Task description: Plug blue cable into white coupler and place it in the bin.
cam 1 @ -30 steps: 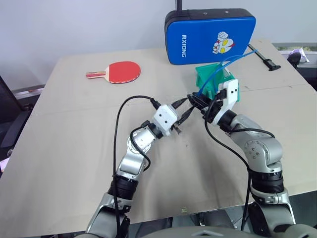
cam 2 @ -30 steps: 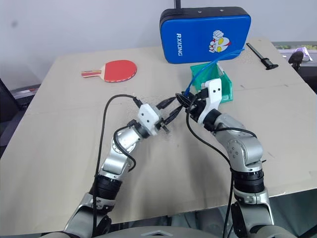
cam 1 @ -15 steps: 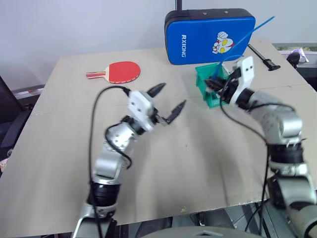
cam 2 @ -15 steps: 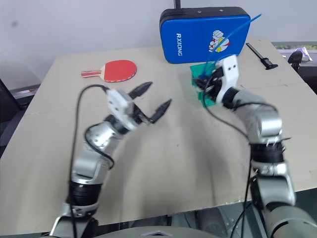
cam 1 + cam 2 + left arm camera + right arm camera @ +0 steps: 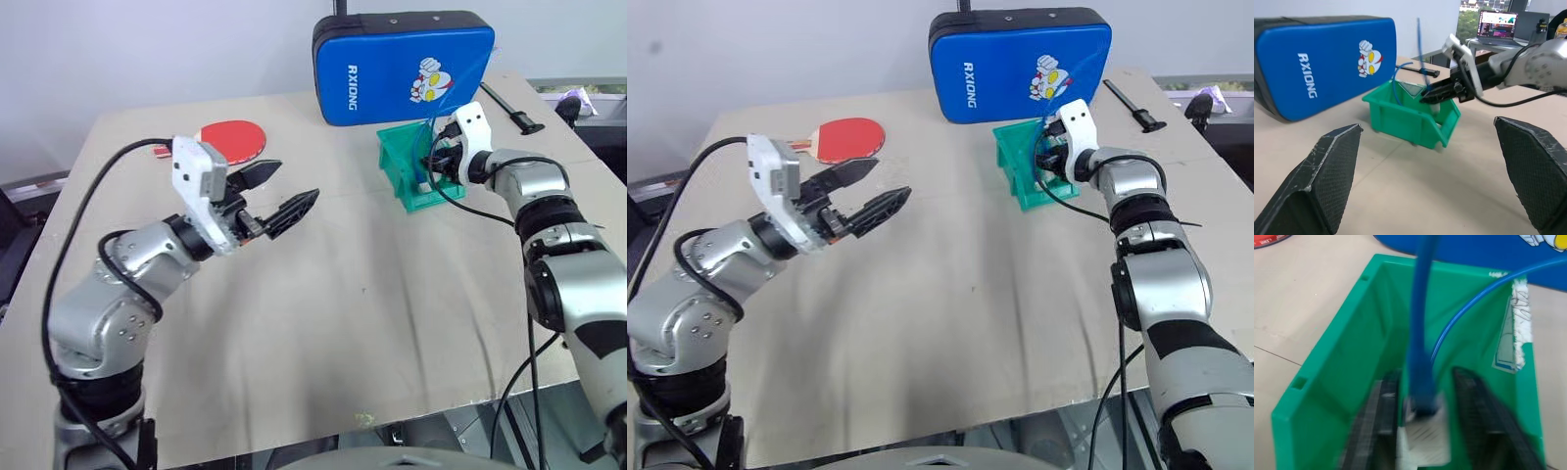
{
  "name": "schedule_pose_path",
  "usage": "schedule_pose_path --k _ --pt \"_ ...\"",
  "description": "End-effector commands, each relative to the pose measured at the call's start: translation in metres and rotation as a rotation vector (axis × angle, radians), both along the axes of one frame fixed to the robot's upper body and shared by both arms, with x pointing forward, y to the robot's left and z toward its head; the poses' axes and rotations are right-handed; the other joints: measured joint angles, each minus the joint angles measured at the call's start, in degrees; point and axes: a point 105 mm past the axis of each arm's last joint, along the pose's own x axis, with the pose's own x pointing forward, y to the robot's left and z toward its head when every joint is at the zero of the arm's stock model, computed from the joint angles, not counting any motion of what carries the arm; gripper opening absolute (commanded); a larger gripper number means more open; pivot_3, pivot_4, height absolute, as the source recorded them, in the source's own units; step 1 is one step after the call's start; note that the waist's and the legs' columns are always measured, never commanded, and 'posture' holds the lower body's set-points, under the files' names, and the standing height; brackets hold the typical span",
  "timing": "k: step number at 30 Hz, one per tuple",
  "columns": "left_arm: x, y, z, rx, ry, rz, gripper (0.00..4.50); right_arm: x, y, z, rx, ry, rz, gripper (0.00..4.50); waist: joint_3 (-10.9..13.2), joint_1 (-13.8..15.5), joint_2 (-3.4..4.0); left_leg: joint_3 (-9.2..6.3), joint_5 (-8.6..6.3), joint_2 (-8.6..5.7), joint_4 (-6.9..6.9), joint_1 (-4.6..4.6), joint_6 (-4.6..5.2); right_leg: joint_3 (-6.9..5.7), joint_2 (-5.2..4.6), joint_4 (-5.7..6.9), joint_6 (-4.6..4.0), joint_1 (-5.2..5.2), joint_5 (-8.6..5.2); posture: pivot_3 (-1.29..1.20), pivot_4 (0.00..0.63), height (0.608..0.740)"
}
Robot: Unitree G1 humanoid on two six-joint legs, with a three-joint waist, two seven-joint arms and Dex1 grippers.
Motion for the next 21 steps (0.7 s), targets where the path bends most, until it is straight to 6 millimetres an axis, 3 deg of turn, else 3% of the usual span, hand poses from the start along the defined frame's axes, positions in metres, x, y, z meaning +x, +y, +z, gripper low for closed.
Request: schedule_pose_path --k 1,2,3,4,7,12,15,17,21 --pt "-0.016 -0.003 0.009 0.04 -0.025 -0.064 4.5 0.005 -0.003 0.022 0.011 -0.076 -0.027 3.46 0.0 -0.13 -0.01 0.01 0.0 0.0 0.03 -0.01 0.0 -0.01 -0.01 -0.01 0.0 0.0 0.0 0.0 0.15 0.74" --pt "-0.019 -0.003 0.006 0.076 -0.008 -0.091 4.5 0.005 -0.003 0.023 0.005 -0.082 -0.02 3.72 0.01 -0.33 0.0 0.04 0.0 0.0 0.04 -0.02 0.0 -0.02 -0.01 -0.01 0.0 0.0 0.0 0.0 0.15 0.74" --pt "-0.022 -0.004 0.004 0.101 0.005 -0.109 4.5 0.005 -0.003 0.024 0.0 -0.086 -0.014 4.27 0.02 -0.44 0.01 0.06 0.0 0.0 0.01 -0.02 0.0 -0.02 -0.01 0.0 0.0 -0.01 0.0 0.0 0.15 0.74" --pt "-0.024 -0.003 0.0 0.146 0.017 -0.118 4.5 0.005 -0.003 0.026 -0.012 -0.097 -0.012 4.4 0.03 -0.66 0.01 0.06 0.0 0.01 0.0 -0.03 0.0 -0.02 -0.01 0.0 0.0 -0.02 0.0 0.0 0.15 0.74" --pt "-0.022 -0.001 -0.003 0.185 0.025 -0.112 4.5 0.006 -0.007 0.039 -0.023 -0.158 -0.008 4.4 0.04 -0.92 0.03 0.1 0.0 0.02 -0.03 -0.02 0.0 -0.01 -0.02 -0.06 0.0 -0.07 0.0 0.0 0.15 0.74" --pt "-0.024 -0.003 -0.005 0.163 0.024 -0.102 4.5 -0.006 -0.003 0.08 0.105 -0.293 0.084 4.4 0.06 -0.88 0.06 0.17 0.0 0.02 -0.01 -0.02 0.0 0.02 -0.02 0.01 0.0 -0.12 0.0 0.0 0.15 0.74" --pt "-0.027 -0.003 -0.015 0.151 0.036 -0.064 4.5 -0.036 0.0 0.095 0.219 -0.339 0.182 4.4 0.06 -0.77 0.05 0.16 0.0 0.05 0.02 -0.03 0.0 0.01 -0.02 0.06 0.0 -0.15 0.0 0.0 0.15 0.74" --pt "-0.026 0.002 -0.028 0.161 0.062 0.014 4.5 -0.067 0.002 0.089 0.268 -0.332 0.258 4.4 0.04 -0.42 0.04 0.13 0.0 0.07 0.08 -0.06 0.0 -0.01 -0.01 0.15 0.0 -0.15 0.0 0.0 0.15 0.74" --pt "-0.037 0.014 -0.066 0.197 0.145 0.148 4.5 -0.14 -0.001 0.039 0.308 -0.249 0.383 4.4 0.04 0.28 0.06 0.07 -0.01 0.07 0.2 -0.19 0.01 -0.03 -0.01 0.16 0.0 -0.21 0.0 0.0 0.15 0.74"
